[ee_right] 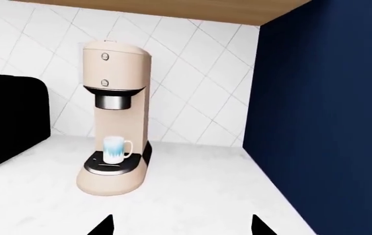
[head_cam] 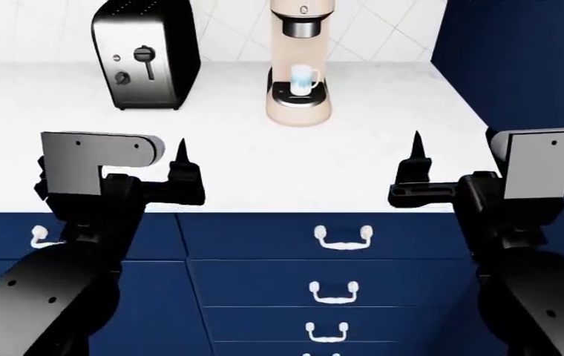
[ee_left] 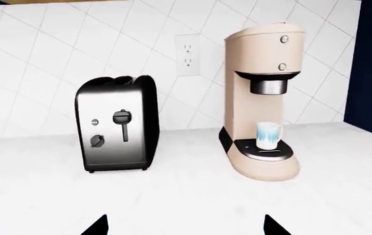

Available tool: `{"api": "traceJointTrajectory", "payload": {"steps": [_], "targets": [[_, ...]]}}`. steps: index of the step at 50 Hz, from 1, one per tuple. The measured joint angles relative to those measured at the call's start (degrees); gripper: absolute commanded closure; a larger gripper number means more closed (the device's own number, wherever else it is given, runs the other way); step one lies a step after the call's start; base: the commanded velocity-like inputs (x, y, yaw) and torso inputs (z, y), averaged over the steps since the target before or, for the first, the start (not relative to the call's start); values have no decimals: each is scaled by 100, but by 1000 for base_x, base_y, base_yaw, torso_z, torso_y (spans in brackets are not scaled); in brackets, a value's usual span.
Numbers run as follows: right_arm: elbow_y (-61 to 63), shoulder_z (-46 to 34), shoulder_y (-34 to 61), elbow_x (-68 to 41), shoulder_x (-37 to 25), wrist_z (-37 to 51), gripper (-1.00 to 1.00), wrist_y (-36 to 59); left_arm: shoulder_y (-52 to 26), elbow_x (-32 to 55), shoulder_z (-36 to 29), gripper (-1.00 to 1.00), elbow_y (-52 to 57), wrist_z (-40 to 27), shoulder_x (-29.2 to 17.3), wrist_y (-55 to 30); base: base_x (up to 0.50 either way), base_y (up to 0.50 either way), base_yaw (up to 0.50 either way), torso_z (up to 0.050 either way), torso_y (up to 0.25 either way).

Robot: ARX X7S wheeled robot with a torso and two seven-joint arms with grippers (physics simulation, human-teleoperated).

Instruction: Press the button on the coffee machine to serve coffee.

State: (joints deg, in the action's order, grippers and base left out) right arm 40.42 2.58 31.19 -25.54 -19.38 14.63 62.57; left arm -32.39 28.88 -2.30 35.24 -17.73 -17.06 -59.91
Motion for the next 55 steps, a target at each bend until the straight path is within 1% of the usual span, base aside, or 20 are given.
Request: {"api": "traceJointTrajectory", "payload": {"steps": [26,47,55], "targets": [[-78,33,-205,-4,-93,-52,-100,-251,165,39,-91,-100,55,-20,-99,50,488,0,0,0,0],[-138,21,-299,-24,-123,-58,-100,-380,210,92,-146,-100,99,-69,-92,78,244,0,0,0,1],[-182,21,-331,-34,-126,-73,-100,-453,218,116,-142,-100,95,-77,-104,95,45,-7,0,0,0]]}}
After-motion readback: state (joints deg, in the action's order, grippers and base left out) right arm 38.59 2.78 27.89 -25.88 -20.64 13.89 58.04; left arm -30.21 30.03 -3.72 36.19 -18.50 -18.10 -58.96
